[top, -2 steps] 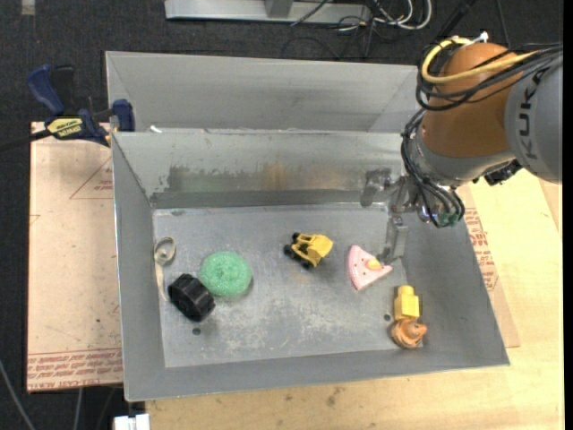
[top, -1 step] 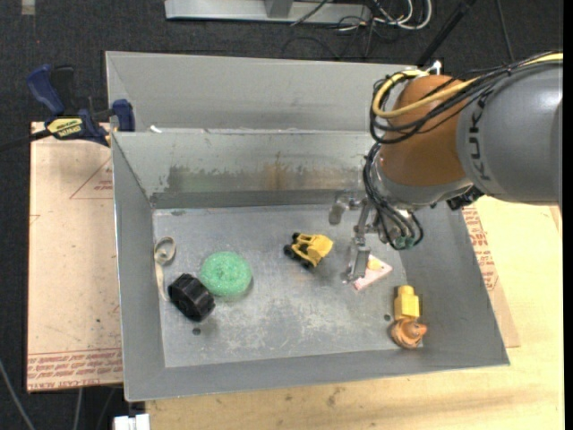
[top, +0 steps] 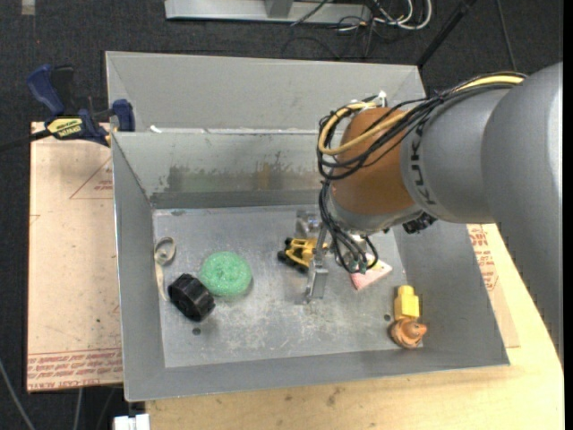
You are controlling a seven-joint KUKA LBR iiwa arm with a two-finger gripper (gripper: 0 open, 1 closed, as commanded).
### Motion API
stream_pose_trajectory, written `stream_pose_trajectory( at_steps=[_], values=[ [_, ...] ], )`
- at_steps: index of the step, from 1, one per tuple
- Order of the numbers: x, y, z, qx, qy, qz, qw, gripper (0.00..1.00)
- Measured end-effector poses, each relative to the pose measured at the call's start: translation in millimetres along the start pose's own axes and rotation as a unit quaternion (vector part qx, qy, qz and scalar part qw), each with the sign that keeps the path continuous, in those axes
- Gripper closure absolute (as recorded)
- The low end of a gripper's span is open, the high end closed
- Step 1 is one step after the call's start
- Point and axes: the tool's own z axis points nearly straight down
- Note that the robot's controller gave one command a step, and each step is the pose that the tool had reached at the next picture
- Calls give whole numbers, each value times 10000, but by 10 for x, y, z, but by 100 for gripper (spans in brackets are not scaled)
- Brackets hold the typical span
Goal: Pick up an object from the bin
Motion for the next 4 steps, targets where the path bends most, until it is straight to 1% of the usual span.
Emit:
stream_pose_trajectory(
  at_steps=[1, 2, 3, 4],
  values=[
    [-536, 59, 21, 7, 2, -190, 9998, 100],
    [-535, 62, 21, 8, 2, -195, 9998, 0],
    [-535, 63, 21, 7, 2, -197, 9998, 0],
    [-500, 493, 89, 10, -2, -557, 9984, 0]
  ],
)
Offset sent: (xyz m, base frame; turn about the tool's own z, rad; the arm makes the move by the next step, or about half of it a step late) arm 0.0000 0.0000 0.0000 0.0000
